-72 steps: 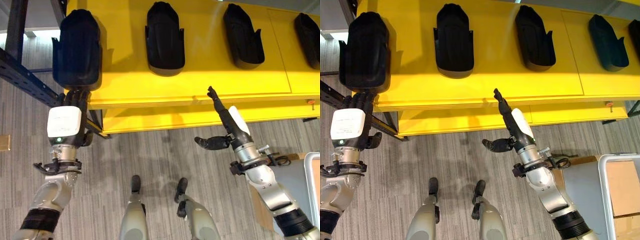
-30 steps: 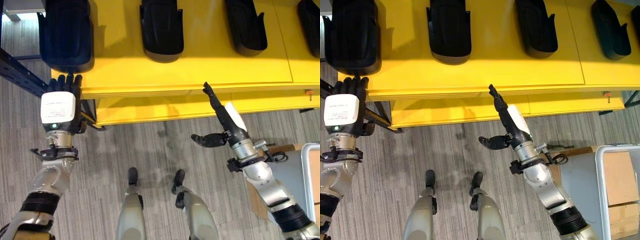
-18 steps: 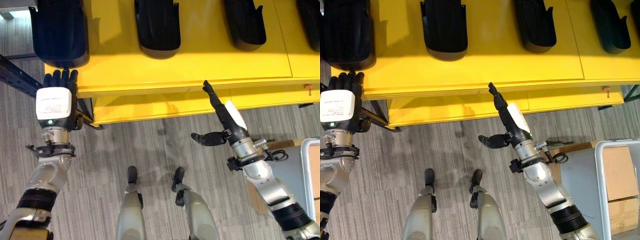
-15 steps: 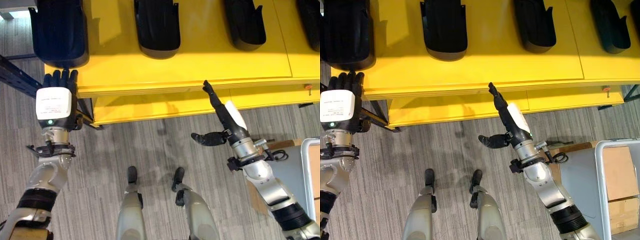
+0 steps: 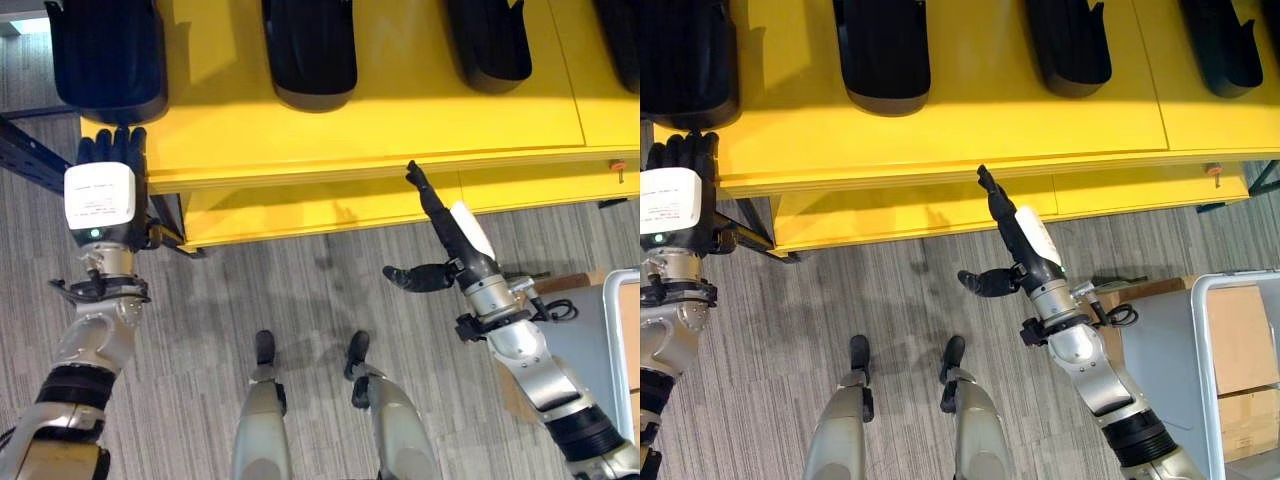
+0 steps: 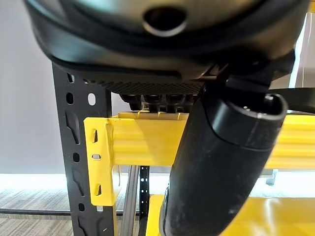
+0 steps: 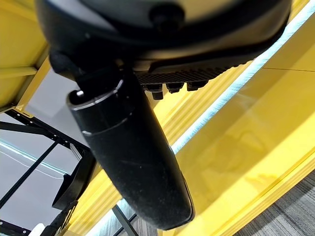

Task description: Move parts from the plastic box to the shelf.

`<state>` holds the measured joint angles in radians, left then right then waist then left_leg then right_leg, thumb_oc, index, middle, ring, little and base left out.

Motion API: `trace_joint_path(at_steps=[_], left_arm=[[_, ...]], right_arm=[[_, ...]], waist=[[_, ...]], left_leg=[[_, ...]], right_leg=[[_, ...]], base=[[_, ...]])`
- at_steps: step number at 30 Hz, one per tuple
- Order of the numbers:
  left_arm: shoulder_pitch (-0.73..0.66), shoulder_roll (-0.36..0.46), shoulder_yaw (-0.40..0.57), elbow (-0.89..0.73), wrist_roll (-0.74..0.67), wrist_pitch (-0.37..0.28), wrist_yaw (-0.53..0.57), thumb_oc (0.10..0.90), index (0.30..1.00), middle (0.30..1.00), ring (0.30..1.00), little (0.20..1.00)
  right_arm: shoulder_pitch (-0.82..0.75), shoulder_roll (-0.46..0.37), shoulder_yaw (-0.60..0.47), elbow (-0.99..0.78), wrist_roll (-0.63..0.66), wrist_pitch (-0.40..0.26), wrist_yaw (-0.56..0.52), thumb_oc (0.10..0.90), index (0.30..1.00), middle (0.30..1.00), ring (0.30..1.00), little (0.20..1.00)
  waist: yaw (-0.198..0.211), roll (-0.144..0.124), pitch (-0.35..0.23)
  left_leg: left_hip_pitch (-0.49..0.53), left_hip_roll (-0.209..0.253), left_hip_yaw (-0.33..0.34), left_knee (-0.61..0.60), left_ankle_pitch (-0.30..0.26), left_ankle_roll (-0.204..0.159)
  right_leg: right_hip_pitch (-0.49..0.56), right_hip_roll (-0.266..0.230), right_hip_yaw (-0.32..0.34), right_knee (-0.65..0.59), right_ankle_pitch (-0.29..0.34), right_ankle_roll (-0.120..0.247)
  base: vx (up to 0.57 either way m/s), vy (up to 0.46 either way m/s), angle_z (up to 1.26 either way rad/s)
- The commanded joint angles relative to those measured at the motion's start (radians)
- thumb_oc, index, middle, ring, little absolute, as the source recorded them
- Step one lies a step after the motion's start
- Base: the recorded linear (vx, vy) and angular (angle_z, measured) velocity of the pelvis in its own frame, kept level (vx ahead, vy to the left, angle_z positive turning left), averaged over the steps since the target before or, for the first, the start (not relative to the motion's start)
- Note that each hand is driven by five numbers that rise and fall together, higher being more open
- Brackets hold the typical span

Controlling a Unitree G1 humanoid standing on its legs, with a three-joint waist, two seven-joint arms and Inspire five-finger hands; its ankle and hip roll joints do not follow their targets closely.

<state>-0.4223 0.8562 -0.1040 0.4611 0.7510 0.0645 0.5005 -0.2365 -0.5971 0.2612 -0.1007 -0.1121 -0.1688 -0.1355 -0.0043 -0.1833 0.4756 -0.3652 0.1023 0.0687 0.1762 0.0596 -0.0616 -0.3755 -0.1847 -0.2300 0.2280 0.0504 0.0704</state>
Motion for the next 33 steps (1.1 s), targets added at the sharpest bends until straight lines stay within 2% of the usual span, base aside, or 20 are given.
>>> trace_joint_path(at_steps=[1, 23, 33], left_arm=[[-0.065, 0.107, 0.024, -0.014, -0.014, 0.005, 0.068, 0.900, 1.000, 1.000, 1.000, 1.000], [-0.131, 0.164, -0.008, 0.054, -0.033, 0.015, 0.067, 0.900, 1.000, 1.000, 1.000, 1.000], [-0.086, 0.146, 0.003, 0.013, -0.012, 0.005, 0.059, 0.900, 1.000, 1.000, 1.000, 1.000]], right_arm=[[-0.028, -0.046, -0.048, -0.092, 0.045, -0.094, -0.033, 0.900, 1.000, 1.000, 1.000, 1.000], [-0.006, -0.072, -0.065, -0.111, 0.051, -0.105, -0.023, 0.900, 1.000, 1.000, 1.000, 1.000], [-0.002, -0.072, -0.069, -0.114, 0.047, -0.103, -0.017, 0.900, 1.000, 1.000, 1.000, 1.000]], waist=[[-0.025, -0.016, -0.077], [-0.039, -0.021, -0.077], [-0.036, -0.019, -0.074]], left_leg=[[0.008, 0.020, -0.104, 0.127, -0.143, -0.014], [-0.045, 0.023, -0.103, 0.180, -0.167, -0.010], [-0.053, 0.018, -0.106, 0.185, -0.161, -0.010]], right_leg=[[-0.032, -0.089, 0.071, -0.018, 0.075, 0.086], [-0.077, -0.078, 0.090, 0.009, 0.067, 0.086], [-0.085, -0.081, 0.089, 0.017, 0.069, 0.083]], base=[[0.00, 0.000, 0.00], [0.00, 0.003, -0.01], [0.00, 0.000, 0.00]])
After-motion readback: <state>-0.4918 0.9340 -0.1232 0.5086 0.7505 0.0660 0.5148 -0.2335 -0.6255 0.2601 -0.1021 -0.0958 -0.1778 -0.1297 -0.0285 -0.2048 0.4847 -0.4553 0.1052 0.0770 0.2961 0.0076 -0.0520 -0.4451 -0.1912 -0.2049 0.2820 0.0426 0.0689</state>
